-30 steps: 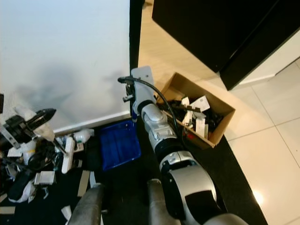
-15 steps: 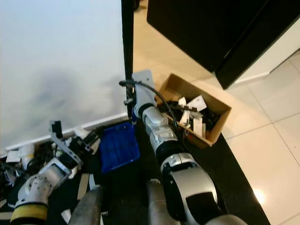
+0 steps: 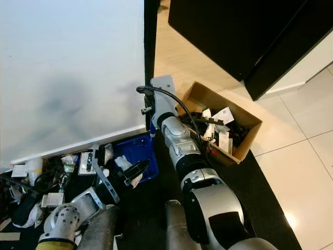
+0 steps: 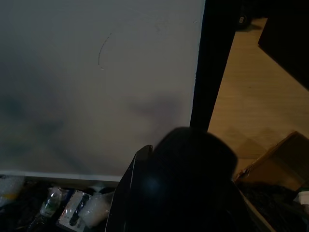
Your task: Sweep floor
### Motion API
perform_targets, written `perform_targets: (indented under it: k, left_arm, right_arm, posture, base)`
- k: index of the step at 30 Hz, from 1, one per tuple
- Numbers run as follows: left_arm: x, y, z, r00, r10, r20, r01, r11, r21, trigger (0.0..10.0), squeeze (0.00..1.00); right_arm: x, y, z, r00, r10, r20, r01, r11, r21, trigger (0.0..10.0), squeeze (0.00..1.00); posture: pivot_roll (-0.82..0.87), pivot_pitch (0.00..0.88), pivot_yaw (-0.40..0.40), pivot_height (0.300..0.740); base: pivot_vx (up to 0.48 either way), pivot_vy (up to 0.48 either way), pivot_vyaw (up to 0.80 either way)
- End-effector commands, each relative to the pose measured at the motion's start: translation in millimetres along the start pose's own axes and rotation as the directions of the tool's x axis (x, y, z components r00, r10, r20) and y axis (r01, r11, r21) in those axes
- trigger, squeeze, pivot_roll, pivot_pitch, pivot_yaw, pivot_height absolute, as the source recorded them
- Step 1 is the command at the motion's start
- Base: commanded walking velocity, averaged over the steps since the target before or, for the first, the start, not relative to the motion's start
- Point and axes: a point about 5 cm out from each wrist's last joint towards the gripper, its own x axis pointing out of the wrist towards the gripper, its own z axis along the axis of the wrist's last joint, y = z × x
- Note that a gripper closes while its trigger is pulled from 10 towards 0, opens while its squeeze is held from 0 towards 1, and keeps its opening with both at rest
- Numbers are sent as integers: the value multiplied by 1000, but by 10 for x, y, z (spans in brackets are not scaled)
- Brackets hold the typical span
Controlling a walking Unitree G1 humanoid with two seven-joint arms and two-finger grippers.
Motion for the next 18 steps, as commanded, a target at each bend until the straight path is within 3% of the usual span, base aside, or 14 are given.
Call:
perform_targets:
  k: [1, 7, 10, 11, 13, 14, 15, 18]
  left_arm:
    - [295, -220, -325, 984, -178, -16, 170, 963, -210, 10000, 0]
    - [470, -408, -203, 967, -251, 49, 255, 947, -196, 10000, 0]
    - [619, -586, -10, 942, -310, 132, 328, 932, -151, 10000, 0]
    - [644, -648, 120, 932, -326, 157, 344, 933, -102, 10000, 0]
    - [644, -648, 120, 932, -326, 157, 344, 933, -102, 10000, 0]
    - [593, -792, 432, 925, -353, 139, 342, 935, 97, 10000, 0]
    - [593, -792, 432, 925, -353, 139, 342, 935, 97, 10000, 0]
    - [422, -910, 783, 944, -320, 75, 273, 890, 365, 10000, 0]
  right_arm:
    - [-78, 9, -293, 993, 1, -115, 8, 997, 80, 10000, 0]
    - [-78, -12, -278, 994, -1, -105, 11, 995, 96, 10000, 0]
    - [-84, -23, -284, 995, -2, -103, 13, 995, 102, 10000, 0]
    - [-87, -25, -289, 995, -2, -103, 13, 994, 104, 10000, 0]
    - [-87, -25, -289, 995, -2, -103, 13, 994, 104, 10000, 0]
    - [-94, -32, -298, 995, -2, -102, 12, 994, 107, 10000, 0]
    - [-94, -32, -298, 995, -2, -102, 12, 994, 107, 10000, 0]
    - [-101, -44, -307, 995, -4, -101, 15, 994, 110, 10000, 0]
  posture:
    - [40, 397, -30, 740]
    - [45, 395, -30, 740]
    - [52, 393, -30, 740]
    - [58, 391, -27, 740]
    - [58, 391, -27, 740]
    - [68, 388, -21, 740]
    - [68, 388, -21, 740]
    - [78, 386, -15, 740]
  base:
    - [0, 0, 0]
    - [0, 0, 0]
    - [0, 0, 0]
    - [0, 0, 0]
    - [0, 0, 0]
    - [0, 0, 0]
    - [0, 0, 0]
    - [0, 0, 0]
